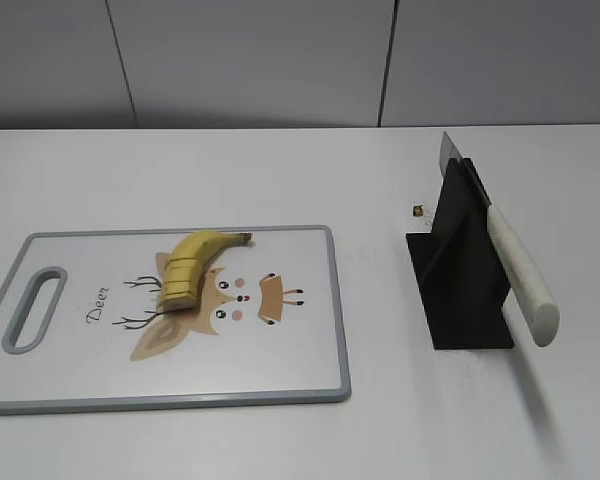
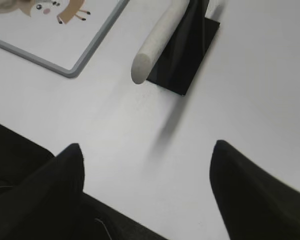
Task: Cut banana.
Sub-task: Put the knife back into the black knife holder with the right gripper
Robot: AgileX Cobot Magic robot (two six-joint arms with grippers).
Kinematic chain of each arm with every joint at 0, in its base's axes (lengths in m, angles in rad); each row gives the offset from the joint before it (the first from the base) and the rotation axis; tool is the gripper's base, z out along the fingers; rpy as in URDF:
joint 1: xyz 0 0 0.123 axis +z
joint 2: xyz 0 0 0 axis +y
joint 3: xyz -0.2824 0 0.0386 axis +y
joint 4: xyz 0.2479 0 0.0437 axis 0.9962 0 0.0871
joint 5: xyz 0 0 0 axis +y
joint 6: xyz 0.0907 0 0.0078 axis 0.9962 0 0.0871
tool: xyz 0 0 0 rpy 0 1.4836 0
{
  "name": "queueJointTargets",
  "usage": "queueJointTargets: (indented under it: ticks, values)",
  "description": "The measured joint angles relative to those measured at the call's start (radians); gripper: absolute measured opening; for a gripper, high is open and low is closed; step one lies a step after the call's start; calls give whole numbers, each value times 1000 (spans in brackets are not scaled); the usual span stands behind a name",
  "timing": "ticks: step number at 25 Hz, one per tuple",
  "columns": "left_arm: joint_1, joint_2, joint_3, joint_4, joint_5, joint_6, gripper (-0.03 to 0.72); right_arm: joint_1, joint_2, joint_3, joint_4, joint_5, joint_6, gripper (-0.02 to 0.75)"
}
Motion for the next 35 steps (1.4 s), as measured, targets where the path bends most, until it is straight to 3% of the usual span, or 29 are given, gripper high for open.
queueJointTargets:
  ticks: [16,25,35]
  values:
    - [-1,0,0,-2,-1,0,498,-8,-324,29,-33,52,-5,584]
    - [-2,0,0,-1,-1,0,498,-272,-325,29,-19,54,-6,584]
    - [-2,0,0,-2,-1,0,498,-304,-325,29,-9,54,-5,583]
